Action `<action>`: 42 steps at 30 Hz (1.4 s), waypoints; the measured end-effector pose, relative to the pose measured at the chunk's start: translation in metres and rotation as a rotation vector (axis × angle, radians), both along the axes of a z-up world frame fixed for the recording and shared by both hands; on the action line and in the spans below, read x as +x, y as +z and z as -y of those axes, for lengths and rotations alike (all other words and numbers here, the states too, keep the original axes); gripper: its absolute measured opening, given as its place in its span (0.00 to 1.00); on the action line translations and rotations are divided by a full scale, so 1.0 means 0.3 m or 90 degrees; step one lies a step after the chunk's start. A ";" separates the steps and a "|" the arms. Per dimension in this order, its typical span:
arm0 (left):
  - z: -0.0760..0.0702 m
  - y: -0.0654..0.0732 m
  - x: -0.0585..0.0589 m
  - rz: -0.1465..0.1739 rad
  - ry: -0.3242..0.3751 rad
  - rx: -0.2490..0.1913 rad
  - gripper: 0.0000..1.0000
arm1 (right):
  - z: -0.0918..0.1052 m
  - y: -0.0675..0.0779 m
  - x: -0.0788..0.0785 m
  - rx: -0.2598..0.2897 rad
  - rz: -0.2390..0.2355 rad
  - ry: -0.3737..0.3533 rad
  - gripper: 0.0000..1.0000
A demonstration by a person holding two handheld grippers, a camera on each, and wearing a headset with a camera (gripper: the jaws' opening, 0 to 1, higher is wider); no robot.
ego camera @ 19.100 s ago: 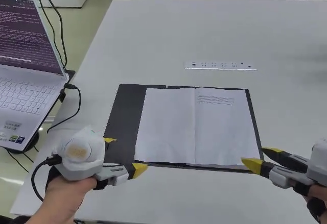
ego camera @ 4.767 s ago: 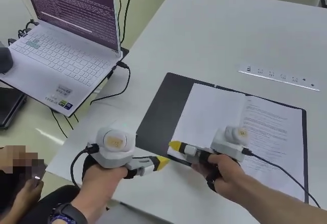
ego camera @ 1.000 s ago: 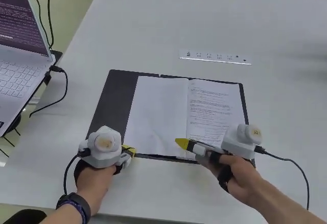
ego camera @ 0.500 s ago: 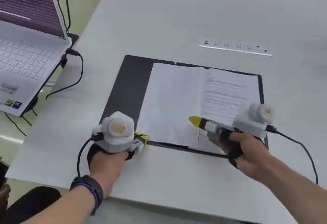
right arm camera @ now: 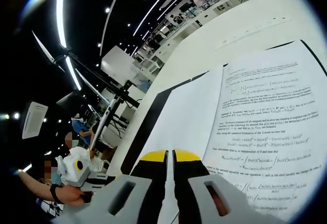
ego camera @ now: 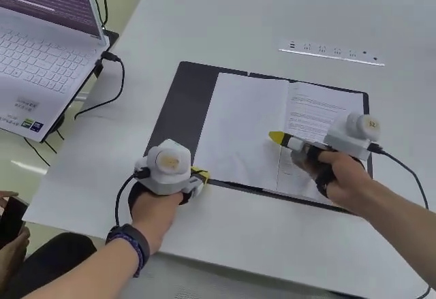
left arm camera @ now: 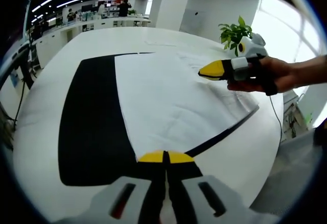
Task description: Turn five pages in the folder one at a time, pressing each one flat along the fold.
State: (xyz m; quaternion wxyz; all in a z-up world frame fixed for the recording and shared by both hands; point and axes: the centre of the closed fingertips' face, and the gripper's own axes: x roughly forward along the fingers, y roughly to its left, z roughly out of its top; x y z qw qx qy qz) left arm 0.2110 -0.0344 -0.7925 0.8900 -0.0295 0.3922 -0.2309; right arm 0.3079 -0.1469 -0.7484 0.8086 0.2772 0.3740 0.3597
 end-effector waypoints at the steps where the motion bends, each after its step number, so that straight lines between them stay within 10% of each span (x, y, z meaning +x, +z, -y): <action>1: 0.000 0.000 0.000 0.000 0.000 -0.001 0.00 | 0.000 0.000 0.002 0.000 0.000 -0.001 0.02; 7: 0.002 0.000 0.001 -0.001 0.003 0.001 0.00 | 0.011 -0.030 0.026 -0.035 -0.004 -0.011 0.00; 42: -0.002 0.002 -0.001 -0.002 0.007 -0.006 0.00 | 0.006 -0.009 0.186 0.010 -0.006 -0.089 0.00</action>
